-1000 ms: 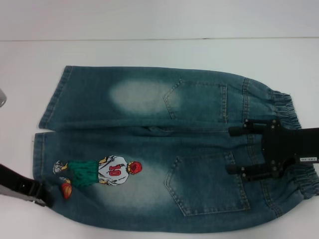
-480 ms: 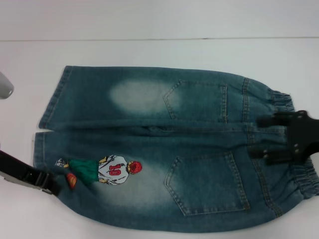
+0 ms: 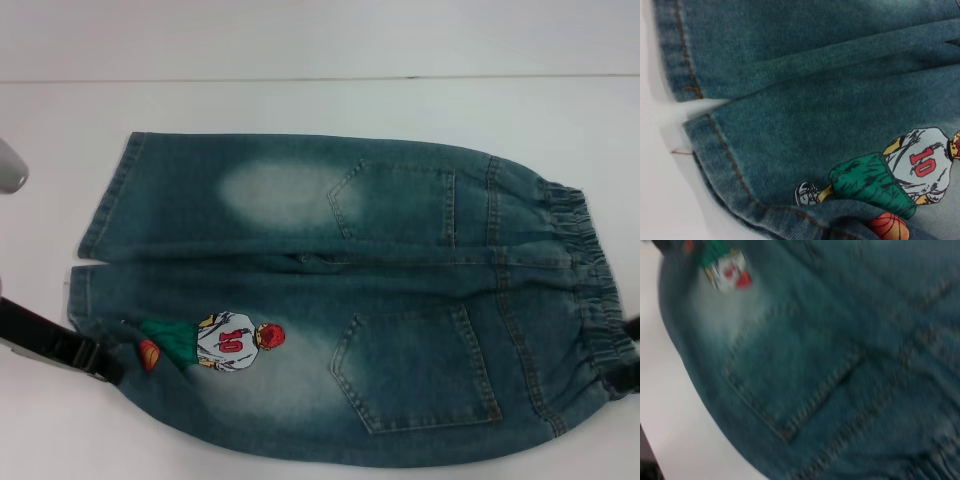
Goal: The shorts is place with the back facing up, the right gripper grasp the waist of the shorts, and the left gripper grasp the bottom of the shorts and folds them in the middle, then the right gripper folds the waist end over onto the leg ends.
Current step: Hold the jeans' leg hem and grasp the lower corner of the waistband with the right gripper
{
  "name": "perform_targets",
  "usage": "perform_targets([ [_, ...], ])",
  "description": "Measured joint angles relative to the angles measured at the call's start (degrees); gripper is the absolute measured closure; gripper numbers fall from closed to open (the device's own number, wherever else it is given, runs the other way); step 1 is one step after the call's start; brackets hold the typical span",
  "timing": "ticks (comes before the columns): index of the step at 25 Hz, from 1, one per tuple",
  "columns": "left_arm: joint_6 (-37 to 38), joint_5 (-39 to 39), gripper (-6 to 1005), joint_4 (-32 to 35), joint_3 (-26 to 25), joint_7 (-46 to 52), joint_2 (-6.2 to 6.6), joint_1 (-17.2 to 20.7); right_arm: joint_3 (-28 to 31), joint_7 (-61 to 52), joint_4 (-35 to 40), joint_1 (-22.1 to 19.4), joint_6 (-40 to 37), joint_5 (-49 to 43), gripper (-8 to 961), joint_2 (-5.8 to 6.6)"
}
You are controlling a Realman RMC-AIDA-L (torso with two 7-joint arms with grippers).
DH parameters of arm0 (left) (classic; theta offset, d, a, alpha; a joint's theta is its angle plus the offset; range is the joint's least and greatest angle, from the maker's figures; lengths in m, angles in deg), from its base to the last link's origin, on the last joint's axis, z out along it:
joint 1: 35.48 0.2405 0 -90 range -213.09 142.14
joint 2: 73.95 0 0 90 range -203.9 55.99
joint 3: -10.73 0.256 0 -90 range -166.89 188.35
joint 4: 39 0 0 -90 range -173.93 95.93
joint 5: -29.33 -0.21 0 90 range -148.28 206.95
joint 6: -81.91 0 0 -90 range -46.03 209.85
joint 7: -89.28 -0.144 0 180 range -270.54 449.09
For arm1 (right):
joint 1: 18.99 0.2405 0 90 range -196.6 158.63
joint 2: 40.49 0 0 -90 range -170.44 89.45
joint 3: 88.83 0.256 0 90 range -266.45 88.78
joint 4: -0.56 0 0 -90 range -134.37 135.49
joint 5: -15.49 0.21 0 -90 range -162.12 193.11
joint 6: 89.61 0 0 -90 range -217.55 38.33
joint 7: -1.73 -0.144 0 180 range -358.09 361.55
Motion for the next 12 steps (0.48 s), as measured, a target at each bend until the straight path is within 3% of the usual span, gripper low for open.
perform_targets([
  [12, -0.4, -0.3, 927, -0.3, 0.2, 0.0, 0.18, -0.4, -5.3, -7.1, -0.6, 2.3, 1.2, -10.7, 64, -0.92],
])
